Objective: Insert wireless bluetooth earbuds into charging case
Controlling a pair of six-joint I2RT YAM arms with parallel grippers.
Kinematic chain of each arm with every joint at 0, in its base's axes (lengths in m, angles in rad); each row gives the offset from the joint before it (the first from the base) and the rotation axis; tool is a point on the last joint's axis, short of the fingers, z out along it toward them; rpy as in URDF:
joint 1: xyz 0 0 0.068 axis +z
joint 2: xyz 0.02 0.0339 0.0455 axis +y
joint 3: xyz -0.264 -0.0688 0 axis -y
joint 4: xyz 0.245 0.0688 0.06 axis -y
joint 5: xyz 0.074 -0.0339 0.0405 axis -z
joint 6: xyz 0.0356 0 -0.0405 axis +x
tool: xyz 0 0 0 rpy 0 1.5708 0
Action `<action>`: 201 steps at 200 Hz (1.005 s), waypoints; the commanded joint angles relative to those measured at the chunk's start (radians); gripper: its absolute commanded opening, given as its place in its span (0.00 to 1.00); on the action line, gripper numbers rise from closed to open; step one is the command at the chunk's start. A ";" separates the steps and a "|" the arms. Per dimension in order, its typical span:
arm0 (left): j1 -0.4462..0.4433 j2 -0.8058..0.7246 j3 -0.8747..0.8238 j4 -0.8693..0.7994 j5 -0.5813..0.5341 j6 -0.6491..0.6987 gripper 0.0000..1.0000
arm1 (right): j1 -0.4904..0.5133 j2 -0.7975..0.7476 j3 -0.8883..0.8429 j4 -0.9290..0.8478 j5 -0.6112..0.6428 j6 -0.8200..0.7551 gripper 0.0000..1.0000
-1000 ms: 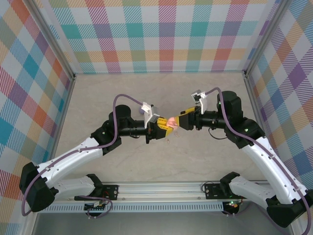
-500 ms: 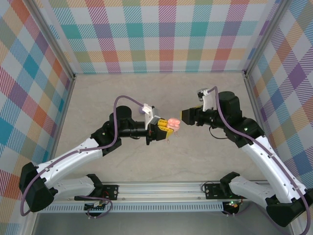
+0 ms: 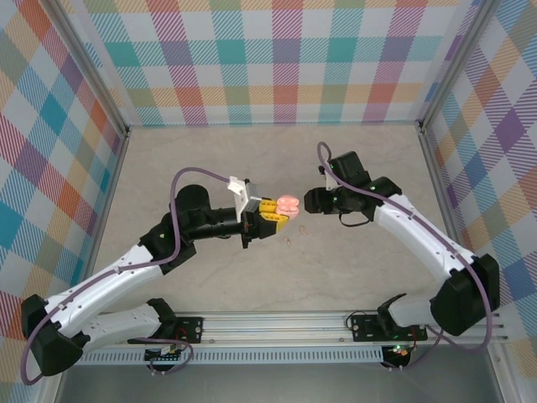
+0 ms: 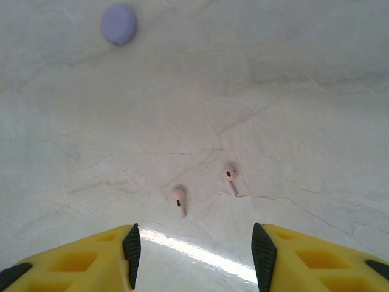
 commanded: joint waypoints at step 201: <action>-0.016 -0.051 -0.009 -0.031 -0.053 -0.020 0.16 | 0.046 0.577 0.197 -0.105 0.000 -0.144 0.39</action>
